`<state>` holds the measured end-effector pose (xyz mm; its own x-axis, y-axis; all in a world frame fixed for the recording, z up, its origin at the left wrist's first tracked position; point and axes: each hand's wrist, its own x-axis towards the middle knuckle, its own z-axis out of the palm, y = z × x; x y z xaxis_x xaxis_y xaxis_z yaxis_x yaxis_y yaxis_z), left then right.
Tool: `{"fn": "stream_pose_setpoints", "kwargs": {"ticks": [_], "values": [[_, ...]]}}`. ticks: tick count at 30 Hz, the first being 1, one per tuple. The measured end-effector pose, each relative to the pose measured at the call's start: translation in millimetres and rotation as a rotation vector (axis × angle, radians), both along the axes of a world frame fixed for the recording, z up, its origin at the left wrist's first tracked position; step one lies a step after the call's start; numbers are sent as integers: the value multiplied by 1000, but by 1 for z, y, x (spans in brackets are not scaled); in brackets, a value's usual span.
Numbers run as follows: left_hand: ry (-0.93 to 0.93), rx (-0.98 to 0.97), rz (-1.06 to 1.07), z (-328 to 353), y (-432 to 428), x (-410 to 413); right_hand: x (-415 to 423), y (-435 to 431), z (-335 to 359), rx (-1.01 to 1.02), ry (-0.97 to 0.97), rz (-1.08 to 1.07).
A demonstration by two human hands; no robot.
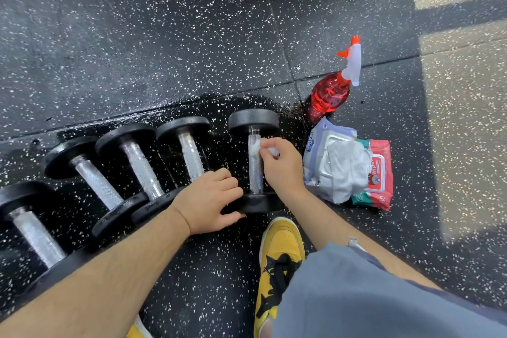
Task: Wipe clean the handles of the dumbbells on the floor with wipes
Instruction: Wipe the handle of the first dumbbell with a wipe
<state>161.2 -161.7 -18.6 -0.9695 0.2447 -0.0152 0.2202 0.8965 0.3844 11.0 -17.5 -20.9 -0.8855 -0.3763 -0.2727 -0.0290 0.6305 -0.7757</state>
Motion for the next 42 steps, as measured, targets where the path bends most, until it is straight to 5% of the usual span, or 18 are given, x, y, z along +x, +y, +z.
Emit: {"fn": "stream_pose_setpoints", "kwargs": {"ticks": [5,16,21,28,36,42], "values": [[20,-8,-2,2,1,-3,-18,-13,8,-23,-62,-44],[18,19,12,0,0,0,-9,-20,5,126,364,311],[9,11,15,-2,-1,0,-7,-14,10,176,393,489],[22,17,27,-3,-2,2,8,-10,-1,97,425,285],[11,30,30,-5,-2,2,-6,-11,2,-24,165,58],[24,16,27,-6,-3,5,10,8,7,-48,150,129]]}}
